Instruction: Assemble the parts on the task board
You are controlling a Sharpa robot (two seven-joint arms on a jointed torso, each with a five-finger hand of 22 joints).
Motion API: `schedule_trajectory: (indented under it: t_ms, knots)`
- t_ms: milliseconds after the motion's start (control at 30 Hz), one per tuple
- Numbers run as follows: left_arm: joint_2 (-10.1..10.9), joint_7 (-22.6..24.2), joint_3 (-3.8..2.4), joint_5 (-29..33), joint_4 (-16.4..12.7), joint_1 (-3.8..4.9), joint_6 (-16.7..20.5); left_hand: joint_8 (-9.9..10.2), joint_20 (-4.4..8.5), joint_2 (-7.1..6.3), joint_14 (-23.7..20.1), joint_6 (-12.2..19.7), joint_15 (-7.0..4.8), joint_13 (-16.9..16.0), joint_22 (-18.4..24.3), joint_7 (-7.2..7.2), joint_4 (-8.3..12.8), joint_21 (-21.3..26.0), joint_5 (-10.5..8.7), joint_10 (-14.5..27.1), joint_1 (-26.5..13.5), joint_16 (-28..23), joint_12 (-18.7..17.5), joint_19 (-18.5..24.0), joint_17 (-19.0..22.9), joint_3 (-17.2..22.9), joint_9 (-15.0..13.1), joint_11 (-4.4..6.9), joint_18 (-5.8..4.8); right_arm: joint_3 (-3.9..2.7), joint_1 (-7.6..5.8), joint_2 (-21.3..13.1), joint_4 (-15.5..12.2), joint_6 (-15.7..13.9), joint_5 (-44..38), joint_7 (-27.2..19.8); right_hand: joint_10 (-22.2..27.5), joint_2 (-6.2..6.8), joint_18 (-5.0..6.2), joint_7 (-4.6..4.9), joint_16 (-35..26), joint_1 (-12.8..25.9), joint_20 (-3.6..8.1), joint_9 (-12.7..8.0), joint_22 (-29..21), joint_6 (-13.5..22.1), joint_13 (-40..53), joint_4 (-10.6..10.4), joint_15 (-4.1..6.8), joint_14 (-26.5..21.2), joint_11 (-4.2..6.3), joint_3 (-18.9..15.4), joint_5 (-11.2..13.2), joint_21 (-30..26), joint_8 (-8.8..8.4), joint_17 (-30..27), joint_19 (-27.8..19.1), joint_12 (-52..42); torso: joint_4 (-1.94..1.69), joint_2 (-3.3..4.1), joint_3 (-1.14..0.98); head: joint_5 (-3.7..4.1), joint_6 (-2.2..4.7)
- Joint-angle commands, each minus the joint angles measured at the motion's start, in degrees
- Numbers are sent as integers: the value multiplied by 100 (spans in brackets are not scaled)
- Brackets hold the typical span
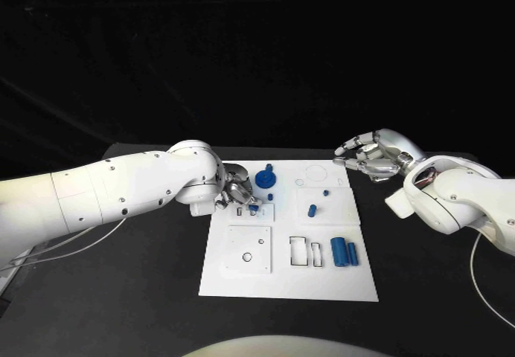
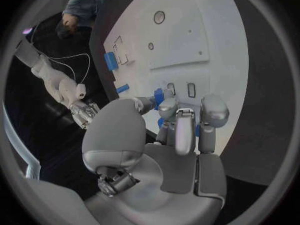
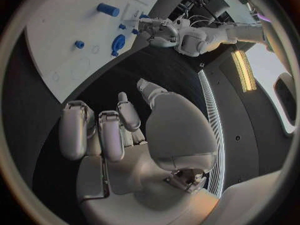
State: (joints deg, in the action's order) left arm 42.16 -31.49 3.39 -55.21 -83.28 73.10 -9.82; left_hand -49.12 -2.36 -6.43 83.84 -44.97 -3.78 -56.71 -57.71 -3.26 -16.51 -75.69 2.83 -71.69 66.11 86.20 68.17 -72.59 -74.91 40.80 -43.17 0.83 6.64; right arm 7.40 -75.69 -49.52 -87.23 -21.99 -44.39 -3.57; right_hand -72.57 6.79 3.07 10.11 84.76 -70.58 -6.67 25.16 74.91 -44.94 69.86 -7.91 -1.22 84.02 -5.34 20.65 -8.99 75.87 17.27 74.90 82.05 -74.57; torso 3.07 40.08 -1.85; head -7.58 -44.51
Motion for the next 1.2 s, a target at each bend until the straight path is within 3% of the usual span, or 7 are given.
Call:
schedule_trajectory:
  t_ms: [33, 367, 767, 1200]
  knots:
    - [17, 110, -2, -403, -77, -50, 545, -23, 12, -60, 430, -37, -46, 5, -9, 21, 780, -24, 33, -14, 18, 24, -27, -21, -817, 822, -32, 17, -39, -1, 3, -9, -1, 36, -58, -3, 27, -5, 65, -6, 3, -2, 4, 5, 443, 48, 1, -45, 51, 355, 20, 1, -28, -20, 35, 529, -35, 3, 0, 2, 6, -2, 1]
    - [13, -64, -1, -642, -135, -124, 355, -95, 33, -186, 443, -131, -71, -53, -63, 61, 867, -48, 28, -108, -63, 47, 22, -57, -859, 897, -105, 48, -49, -1, 3, -22, -6, 35, -57, -12, 32, 14, 67, -11, -4, -28, 6, 11, 438, 58, -7, -33, 54, 351, 24, -6, -26, -31, 68, 518, -41, 6, 14, 3, -3, -17, -4]
    - [-40, -244, 0, -808, -115, -131, -29, -152, 56, -203, 466, -212, -98, -158, -290, 97, 890, -154, 25, -216, -133, 88, 106, -193, -935, 904, -156, 80, -91, -1, 3, -30, -3, 65, -58, 1, 41, 25, 70, -12, -11, -48, 6, 14, 432, 65, -18, -21, 56, 348, 26, -8, -19, -42, 84, 508, -47, 12, 13, 11, 0, -9, 0]
    - [-119, -275, 3, -897, -63, -137, -11, -186, 77, -197, 482, -264, -120, -252, -449, 124, 916, -234, 24, -302, -169, 118, 181, -291, -986, 898, -190, 105, -121, -1, 7, -17, 9, 79, -60, -2, 37, 30, 71, -13, -14, -58, 7, 16, 429, 68, -14, -15, 57, 346, 26, -9, -10, -47, 93, 503, -49, 8, 18, 20, 12, -9, -36]
